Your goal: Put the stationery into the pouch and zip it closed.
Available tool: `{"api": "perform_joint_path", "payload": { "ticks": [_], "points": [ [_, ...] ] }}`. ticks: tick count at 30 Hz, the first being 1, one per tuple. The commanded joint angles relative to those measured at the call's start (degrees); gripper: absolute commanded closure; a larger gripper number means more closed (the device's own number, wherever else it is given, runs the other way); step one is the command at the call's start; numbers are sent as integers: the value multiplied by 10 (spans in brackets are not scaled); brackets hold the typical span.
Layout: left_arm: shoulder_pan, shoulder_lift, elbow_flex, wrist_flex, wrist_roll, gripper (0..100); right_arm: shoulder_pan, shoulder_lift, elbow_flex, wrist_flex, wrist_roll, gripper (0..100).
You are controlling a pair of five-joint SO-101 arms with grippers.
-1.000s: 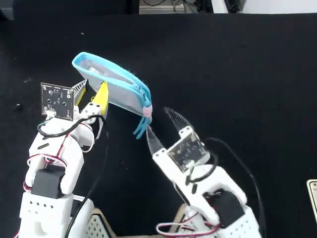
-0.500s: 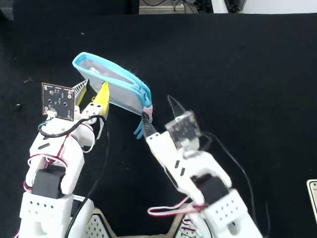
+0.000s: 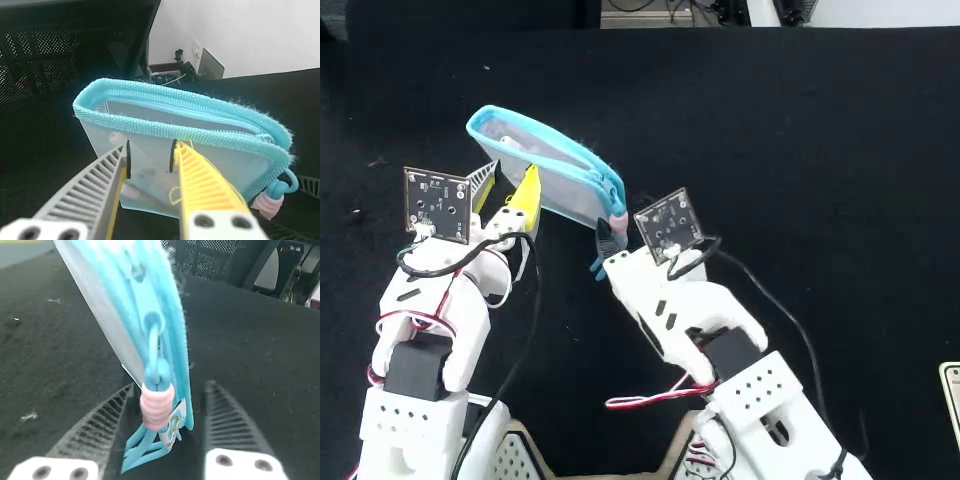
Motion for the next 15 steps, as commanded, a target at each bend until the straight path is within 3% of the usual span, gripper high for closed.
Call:
{"api": "perform_joint_path", "payload": {
  "ticks": [1, 7, 11, 15],
  "points": [
    [6, -9, -2, -9, 4, 841, 22, 2, -36, -32, 2, 982],
    [5, -9, -2, -9, 4, 841, 90, -36, -34, -10, 1, 988],
    [5, -9, -2, -9, 4, 841, 78, -113, -40, 55, 3, 988],
    [5, -9, -1, -9, 4, 841, 33, -176, -61, 120, 66, 988]
  ]
}}
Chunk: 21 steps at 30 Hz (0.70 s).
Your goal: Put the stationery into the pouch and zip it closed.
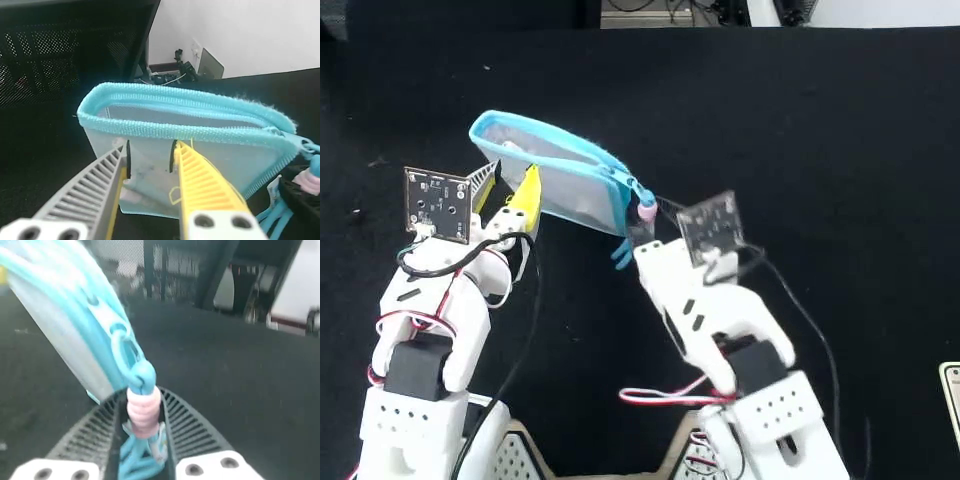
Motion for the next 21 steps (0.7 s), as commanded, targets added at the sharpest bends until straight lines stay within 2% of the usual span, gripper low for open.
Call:
{"api": "perform_joint_path", "payload": {
  "ticks": [1, 5, 11, 16, 21],
  "points": [
    [4, -9, -1, -9, 4, 841, -53, -68, -65, 69, 66, 988],
    [4, -9, -1, -7, 4, 841, -71, -65, -105, 107, 91, 988],
    [5, -9, -7, 56, 4, 841, -73, -22, -161, 125, 98, 988],
    [5, -9, -15, 104, 4, 840, -71, 36, -225, 183, 93, 988],
    [5, -9, -85, 201, 4, 839, -73, 102, -305, 250, 93, 988]
  ]
}}
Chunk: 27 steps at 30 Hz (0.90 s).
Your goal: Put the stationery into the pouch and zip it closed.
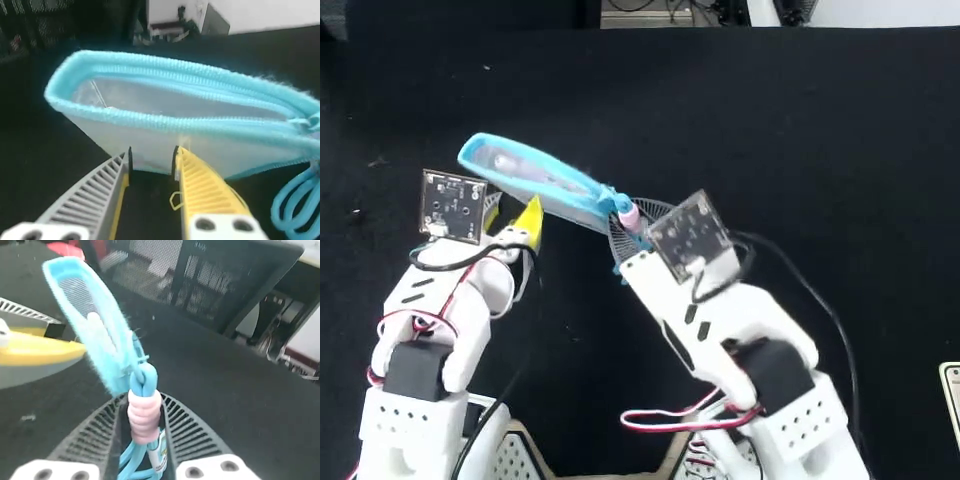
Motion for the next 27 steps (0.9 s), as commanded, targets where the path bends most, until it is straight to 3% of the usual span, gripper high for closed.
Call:
{"api": "perform_joint_path", "payload": {
  "ticks": [1, 7, 14, 19, 24, 27],
  "points": [
    [4, -8, -93, 88, 4, 839, -7, 56, -104, 60, 2, 988],
    [-1, -8, -109, 118, 4, 838, -8, 114, -235, 178, 6, 988],
    [-1, -8, -58, -52, 4, 841, -71, 177, -286, 199, 7, 988],
    [-9, -8, 13, -138, 4, 841, -120, 187, -329, 201, 62, 988],
    [-64, -8, 28, -137, 9, 841, -120, 189, -342, 197, 68, 988],
    [-73, -28, 7, -83, 9, 841, -120, 189, -342, 181, 68, 988]
  ]
}}
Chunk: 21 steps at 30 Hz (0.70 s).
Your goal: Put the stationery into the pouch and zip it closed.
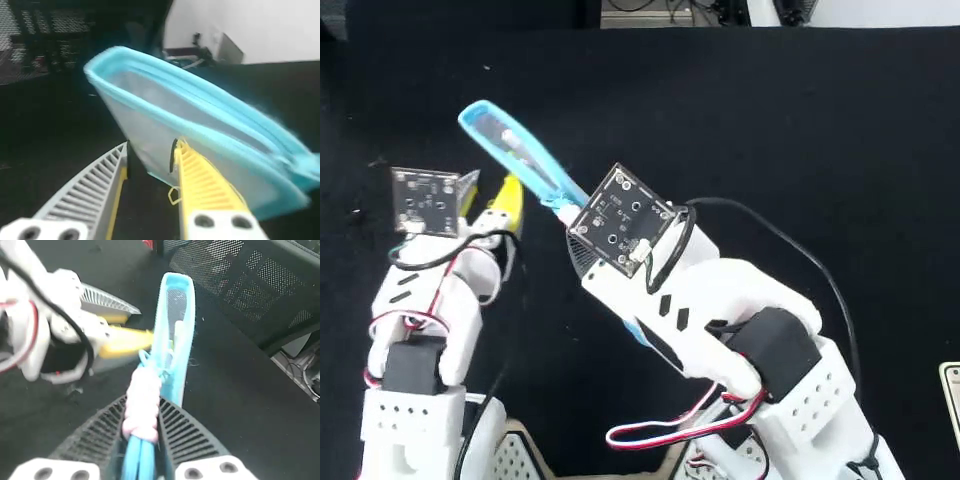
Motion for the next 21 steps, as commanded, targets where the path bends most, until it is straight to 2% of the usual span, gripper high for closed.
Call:
{"api": "perform_joint_path", "payload": {
  "ticks": [1, 5, 7, 11, 16, 21],
  "points": [
    [-20, -41, -36, 74, 8, 841, -9, 1, -34, -27, 4, 988],
    [22, -142, -50, 191, 8, 838, -9, 2, -34, -50, 4, 988],
    [57, -202, -39, 219, 8, 837, -9, 2, -33, -51, 4, 988],
    [90, -290, 20, 212, 4, 837, -8, 1, -6, -49, 4, 988],
    [90, -253, 70, 149, 7, 837, -7, -7, 65, -49, 4, 988],
    [90, -251, 91, 105, 7, 837, 33, -45, 113, -50, 0, 986]
  ]
}}
